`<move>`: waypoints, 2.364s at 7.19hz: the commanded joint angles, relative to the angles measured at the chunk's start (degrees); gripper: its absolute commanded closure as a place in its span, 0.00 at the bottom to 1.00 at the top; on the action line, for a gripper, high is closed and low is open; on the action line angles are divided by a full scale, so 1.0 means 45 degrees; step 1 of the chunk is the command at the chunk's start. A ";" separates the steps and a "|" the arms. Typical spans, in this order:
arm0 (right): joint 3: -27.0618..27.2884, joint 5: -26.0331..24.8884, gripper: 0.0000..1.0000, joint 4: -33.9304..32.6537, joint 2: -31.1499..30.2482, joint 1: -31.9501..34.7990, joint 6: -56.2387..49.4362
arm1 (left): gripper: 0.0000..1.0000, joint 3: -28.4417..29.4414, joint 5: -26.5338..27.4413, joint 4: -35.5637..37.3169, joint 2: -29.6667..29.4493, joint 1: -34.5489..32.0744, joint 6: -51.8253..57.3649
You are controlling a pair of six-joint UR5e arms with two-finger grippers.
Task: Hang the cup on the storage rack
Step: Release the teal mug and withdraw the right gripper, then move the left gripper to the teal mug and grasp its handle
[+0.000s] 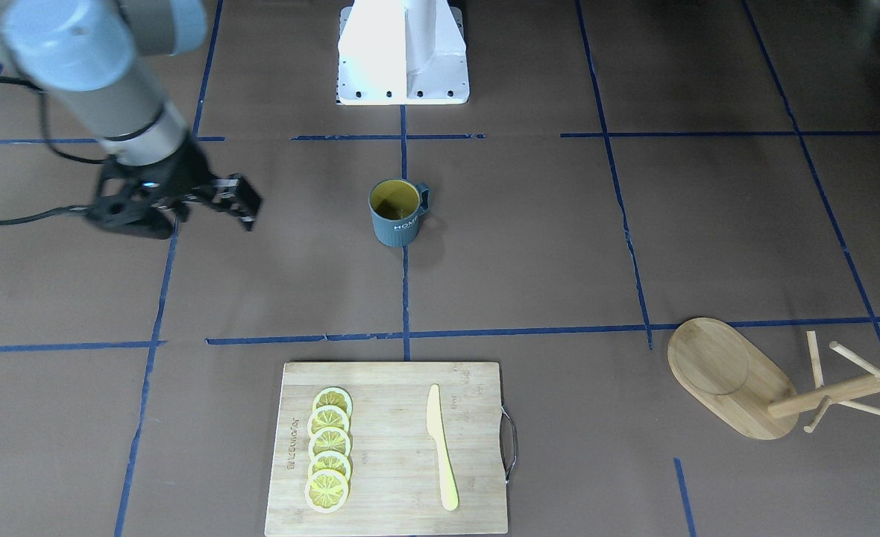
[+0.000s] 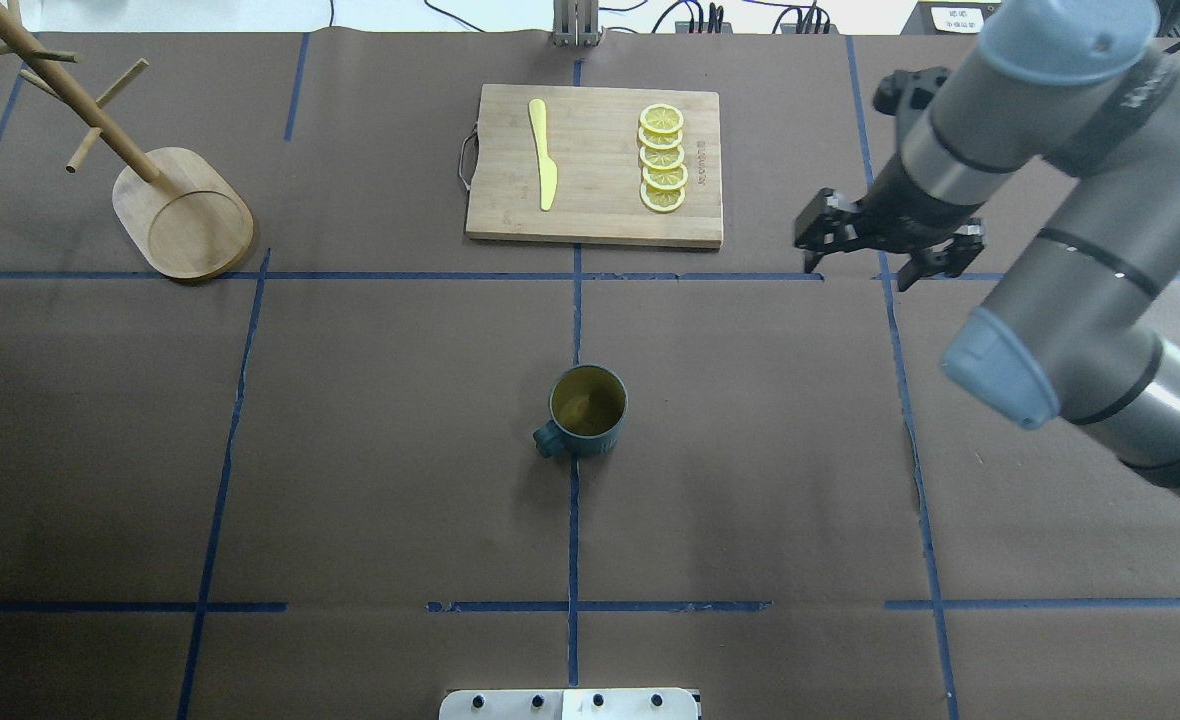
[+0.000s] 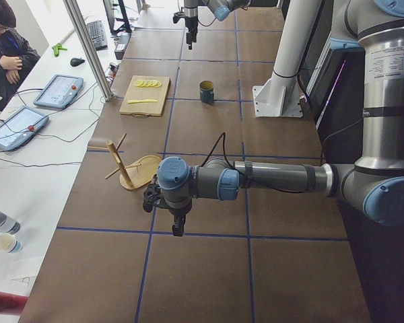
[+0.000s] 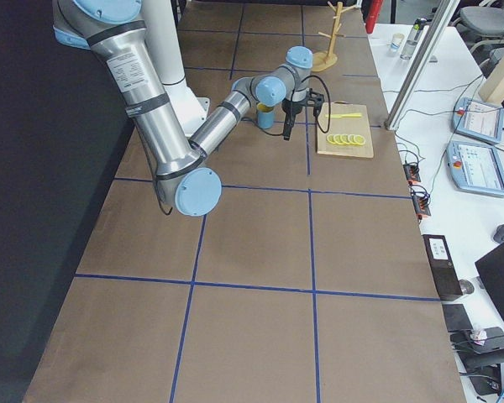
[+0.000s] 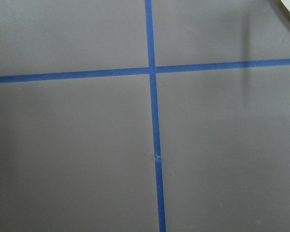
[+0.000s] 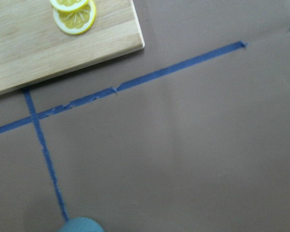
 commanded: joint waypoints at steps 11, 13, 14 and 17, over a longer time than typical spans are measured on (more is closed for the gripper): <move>-0.0696 0.1174 0.00 0.0099 -0.7195 0.7672 -1.5159 | 0.00 0.0049 -0.0129 -0.2108 -0.0915 0.0370 -0.0111; -0.0676 0.1194 0.00 0.0119 -0.7176 0.7672 -1.5139 | 0.00 -0.0883 -0.0032 -0.2365 -0.0955 0.1553 -0.0227; -0.0676 0.1194 0.00 0.0119 -0.7176 0.7672 -1.5139 | 0.00 -0.1817 0.0046 -0.2112 -0.0975 0.2626 -0.2006; -0.0696 0.1214 0.00 0.0119 -0.7176 0.7672 -1.5119 | 0.00 -0.4499 0.0260 -0.2187 -0.2116 0.5887 -0.5752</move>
